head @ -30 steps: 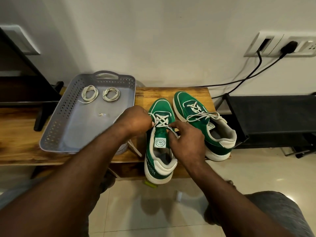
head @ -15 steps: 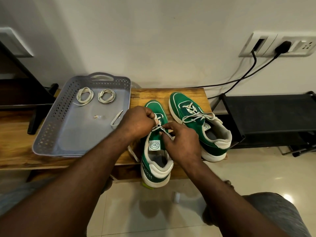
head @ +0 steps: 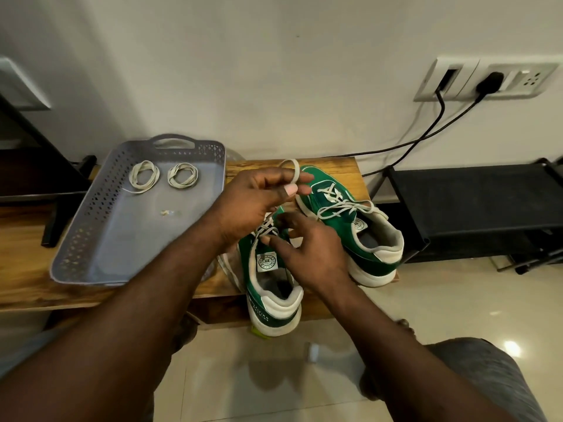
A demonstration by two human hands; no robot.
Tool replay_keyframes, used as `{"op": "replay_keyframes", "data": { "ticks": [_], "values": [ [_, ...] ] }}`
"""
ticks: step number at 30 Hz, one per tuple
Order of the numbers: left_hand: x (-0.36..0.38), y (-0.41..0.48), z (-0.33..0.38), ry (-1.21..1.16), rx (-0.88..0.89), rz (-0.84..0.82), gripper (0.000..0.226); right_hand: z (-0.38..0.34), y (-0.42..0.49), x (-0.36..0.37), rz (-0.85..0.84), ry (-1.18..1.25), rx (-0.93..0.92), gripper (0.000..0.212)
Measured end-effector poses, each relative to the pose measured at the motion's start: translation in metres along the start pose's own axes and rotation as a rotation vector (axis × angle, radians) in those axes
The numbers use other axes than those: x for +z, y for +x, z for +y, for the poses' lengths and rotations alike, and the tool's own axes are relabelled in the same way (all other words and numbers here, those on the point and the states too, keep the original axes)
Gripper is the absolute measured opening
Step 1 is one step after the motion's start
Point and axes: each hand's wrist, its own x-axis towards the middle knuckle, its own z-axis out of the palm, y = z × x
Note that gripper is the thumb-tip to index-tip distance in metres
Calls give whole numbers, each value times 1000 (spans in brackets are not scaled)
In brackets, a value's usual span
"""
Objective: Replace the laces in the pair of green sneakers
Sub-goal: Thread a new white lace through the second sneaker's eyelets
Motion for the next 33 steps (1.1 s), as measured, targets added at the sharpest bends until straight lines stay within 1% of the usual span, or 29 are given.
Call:
{"op": "replay_keyframes", "data": {
  "ticks": [1,2,4,5,6,8,10,13,17,19,20,22,23,24,25,26,27,28,29,30,31,32,33],
  "values": [
    [1,0,0,36,22,-11,28,-3,0,0,16,71,4,45],
    [2,1,1,78,46,-25,27,-5,-1,1,34,143,4,38],
    [3,2,-1,166,95,-55,22,-8,0,0,42,331,41,15],
    [4,3,0,196,108,-56,18,-11,1,-2,31,449,91,10],
    [3,4,0,216,98,-45,17,-13,2,-4,24,573,148,10],
    [0,6,0,231,5,-28,25,-17,4,-12,38,768,236,9],
    [-7,8,-6,298,-132,-43,33,-16,7,-19,70,869,297,11],
    [-18,9,-21,521,-263,-133,25,-5,13,-26,90,929,376,13],
    [-20,7,-26,554,-294,-147,19,2,16,-34,86,1085,416,18],
    [-19,7,-24,504,-295,-141,14,3,16,-37,54,1115,410,18],
    [-19,7,-23,457,-292,-125,13,4,16,-36,54,1094,426,17],
    [-18,6,-19,391,-279,-93,12,6,16,-35,114,987,508,16],
    [-19,6,-18,386,-270,-86,11,5,14,-34,174,903,552,20],
    [-19,6,-17,396,-262,-84,10,3,11,-33,256,791,557,26],
    [-20,6,-16,413,-251,-87,9,0,7,-33,356,647,502,33],
    [-20,5,-15,431,-237,-90,8,-4,2,-33,444,489,388,38],
    [-20,6,-14,442,-224,-93,8,-8,-2,-33,499,348,242,41],
    [-19,5,-13,451,-211,-100,8,-10,-3,-33,509,221,95,40],
    [-18,5,-13,464,-198,-113,8,-10,-3,-31,462,108,-10,34],
    [-17,4,-12,481,-189,-125,7,-9,0,-28,361,-7,-63,31],
    [-16,4,-12,495,-187,-136,6,-7,3,-25,212,-121,-66,33],
    [-16,4,-12,515,-185,-145,6,-4,6,-21,57,-208,-31,36],
    [-17,3,-13,550,-183,-153,6,-3,7,-19,-55,-218,20,37]
  ]
}}
